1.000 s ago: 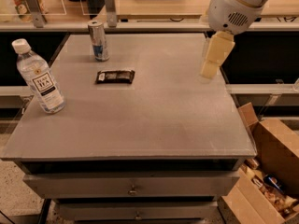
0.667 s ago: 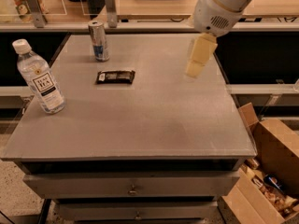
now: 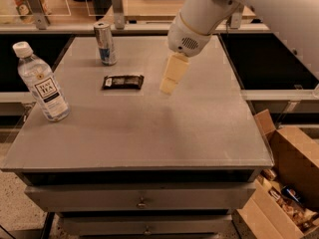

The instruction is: Pick rxbar chocolate

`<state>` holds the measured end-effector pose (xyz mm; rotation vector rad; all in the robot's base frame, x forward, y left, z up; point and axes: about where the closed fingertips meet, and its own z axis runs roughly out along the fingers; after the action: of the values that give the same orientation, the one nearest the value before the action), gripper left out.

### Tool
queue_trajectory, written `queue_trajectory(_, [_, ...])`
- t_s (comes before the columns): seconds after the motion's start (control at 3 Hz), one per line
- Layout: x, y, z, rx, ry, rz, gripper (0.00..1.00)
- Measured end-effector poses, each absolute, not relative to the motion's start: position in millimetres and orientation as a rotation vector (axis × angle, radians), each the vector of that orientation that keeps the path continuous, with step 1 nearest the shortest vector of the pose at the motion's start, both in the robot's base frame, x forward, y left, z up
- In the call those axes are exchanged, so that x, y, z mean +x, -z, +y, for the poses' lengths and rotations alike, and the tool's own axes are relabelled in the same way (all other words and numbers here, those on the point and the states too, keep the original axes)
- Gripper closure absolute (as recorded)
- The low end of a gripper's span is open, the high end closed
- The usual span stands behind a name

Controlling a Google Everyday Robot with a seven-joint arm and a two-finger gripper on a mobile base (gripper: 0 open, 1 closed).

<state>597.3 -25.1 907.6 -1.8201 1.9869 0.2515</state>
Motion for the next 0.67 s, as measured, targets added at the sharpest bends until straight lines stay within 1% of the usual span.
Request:
queue_trajectory(0.33, [602.8, -876.9, 24.5, -1.813, -0.341, 1.988, 0.00])
queue_trajectory(0.67, [602.8, -876.9, 24.5, -1.813, -0.341, 1.988, 0.00])
